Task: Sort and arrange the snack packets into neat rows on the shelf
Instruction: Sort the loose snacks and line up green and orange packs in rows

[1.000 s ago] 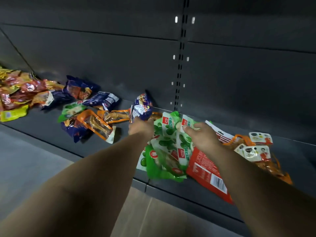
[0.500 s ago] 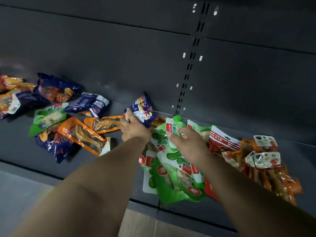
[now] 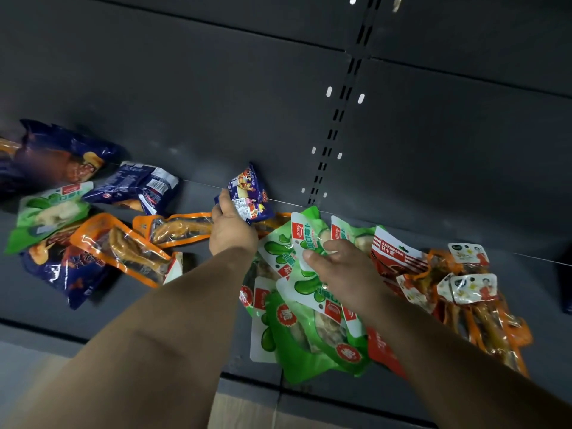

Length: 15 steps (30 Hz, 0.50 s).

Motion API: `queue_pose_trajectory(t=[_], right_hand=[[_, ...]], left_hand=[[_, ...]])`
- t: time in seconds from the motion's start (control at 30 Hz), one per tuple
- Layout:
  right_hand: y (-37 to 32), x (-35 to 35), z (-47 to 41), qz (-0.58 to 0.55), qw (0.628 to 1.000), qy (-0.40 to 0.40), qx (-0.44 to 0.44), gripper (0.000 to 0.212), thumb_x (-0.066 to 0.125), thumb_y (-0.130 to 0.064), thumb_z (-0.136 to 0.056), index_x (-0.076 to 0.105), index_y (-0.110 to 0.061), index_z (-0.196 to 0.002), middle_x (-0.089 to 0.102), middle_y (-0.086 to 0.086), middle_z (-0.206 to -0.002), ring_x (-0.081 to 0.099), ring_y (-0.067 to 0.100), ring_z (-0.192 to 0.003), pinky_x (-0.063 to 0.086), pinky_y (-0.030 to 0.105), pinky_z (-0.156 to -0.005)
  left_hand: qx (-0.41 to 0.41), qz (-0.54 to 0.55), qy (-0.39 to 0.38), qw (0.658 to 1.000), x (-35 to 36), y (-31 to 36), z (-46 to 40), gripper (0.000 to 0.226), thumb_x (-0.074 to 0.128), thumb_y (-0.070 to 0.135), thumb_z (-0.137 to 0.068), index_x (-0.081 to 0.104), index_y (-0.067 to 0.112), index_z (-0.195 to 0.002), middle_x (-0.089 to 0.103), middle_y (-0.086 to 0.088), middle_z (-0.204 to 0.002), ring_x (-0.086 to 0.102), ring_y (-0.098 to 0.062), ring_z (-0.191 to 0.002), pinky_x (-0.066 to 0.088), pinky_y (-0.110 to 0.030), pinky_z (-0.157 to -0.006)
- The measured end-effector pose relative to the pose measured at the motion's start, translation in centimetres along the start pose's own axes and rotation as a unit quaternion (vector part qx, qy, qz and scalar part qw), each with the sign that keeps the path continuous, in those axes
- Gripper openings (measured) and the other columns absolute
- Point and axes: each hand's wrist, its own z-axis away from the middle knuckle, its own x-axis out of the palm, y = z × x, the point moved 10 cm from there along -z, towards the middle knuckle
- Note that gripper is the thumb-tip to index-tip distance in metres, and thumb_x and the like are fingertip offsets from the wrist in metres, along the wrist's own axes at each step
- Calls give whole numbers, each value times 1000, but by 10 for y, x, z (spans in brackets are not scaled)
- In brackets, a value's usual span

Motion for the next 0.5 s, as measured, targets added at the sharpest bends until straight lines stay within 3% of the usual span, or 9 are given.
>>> queue_pose_trajectory(t=[0.3,0.43,0.5], right_hand=[[-8,-1,4,-36,999,3,-17,59,61,-50,-86,46,-19,-133,58,3,-120,60,21,-104,50,35,-87],[-9,-20,9,-46,998,18,-28,55,62,-49,-85,51,-16,-128,58,2,-118,61,21,-103,47,34,-93],[-5,-32,12,-43,998,22,-30,57,61,-51,-85,50,-17,-129,58,3,-119,61,21,-104,47,36,-95]], left_hand=[[58,155,23,986,-17,20,43,73,57,10,-87,19,25,-147,54,-6,-129,54,-27,-113,48,-39,-92],[70,224,13,972,-24,38,61,65,61,15,-88,29,25,-144,58,4,-114,52,-15,-96,39,-20,-79],[71,254,10,964,-28,46,66,61,66,20,-84,38,23,-138,56,8,-110,51,-12,-97,38,-16,-80]])
